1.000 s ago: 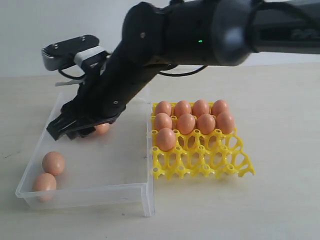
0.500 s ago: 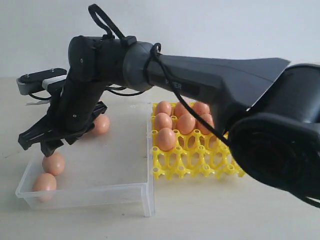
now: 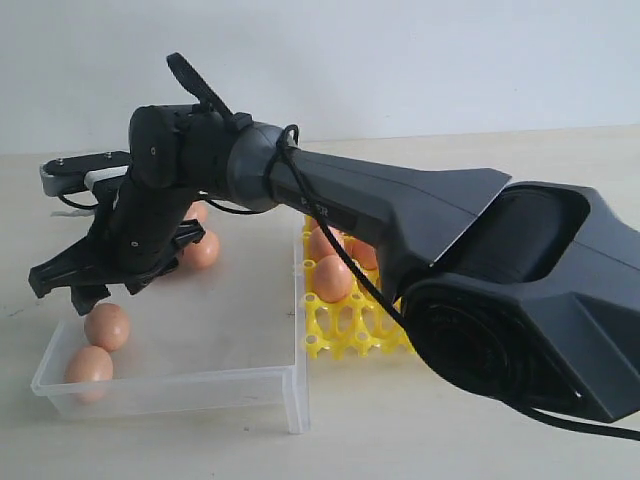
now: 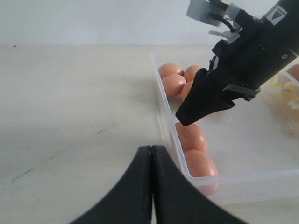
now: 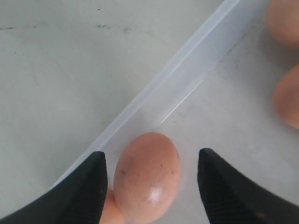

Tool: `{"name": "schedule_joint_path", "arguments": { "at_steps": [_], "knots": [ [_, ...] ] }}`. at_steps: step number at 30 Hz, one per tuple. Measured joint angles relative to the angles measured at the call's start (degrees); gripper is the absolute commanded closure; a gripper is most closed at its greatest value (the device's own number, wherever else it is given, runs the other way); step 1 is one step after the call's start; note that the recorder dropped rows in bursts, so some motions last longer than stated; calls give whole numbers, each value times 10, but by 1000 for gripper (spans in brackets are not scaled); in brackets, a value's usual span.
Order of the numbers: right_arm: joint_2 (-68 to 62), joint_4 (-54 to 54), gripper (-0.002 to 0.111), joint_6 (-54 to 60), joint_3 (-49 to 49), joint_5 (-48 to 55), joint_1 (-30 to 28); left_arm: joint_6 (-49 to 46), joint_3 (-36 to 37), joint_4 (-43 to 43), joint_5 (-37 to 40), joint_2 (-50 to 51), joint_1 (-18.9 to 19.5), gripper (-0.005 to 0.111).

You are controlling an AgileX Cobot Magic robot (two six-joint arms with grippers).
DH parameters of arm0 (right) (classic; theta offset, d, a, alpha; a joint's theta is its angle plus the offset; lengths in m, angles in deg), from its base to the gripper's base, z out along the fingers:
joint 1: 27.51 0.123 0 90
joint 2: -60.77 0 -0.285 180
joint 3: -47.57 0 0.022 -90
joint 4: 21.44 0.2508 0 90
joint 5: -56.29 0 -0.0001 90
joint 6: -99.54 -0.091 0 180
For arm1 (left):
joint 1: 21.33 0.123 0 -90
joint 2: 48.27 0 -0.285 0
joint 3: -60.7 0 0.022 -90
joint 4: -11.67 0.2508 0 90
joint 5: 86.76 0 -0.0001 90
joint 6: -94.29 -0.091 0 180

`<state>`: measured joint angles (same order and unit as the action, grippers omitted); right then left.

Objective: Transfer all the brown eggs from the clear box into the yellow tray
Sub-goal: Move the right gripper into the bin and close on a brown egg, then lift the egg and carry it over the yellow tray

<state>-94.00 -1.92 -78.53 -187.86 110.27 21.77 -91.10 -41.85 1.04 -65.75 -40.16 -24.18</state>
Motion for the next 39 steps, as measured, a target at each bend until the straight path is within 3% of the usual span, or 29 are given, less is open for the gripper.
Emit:
{"name": "schedule_joint_path", "arguments": {
  "at_steps": [17, 21, 25, 26, 39],
  "knots": [
    [-30, 1, 53, -1, 0, -3, 5, 0, 0, 0, 0, 0, 0, 107],
    [-33, 1, 68, -1, 0, -6, 5, 0, 0, 0, 0, 0, 0, 107],
    [-33, 2, 104, 0, 0, -8, 6, 0, 0, 0, 0, 0, 0, 107],
    [-33, 2, 108, 2, 0, -9, 6, 0, 0, 0, 0, 0, 0, 107],
    [-11, -21, 108, 28, 0, -7, 7, 0, 0, 0, 0, 0, 0, 107]
  ]
}}
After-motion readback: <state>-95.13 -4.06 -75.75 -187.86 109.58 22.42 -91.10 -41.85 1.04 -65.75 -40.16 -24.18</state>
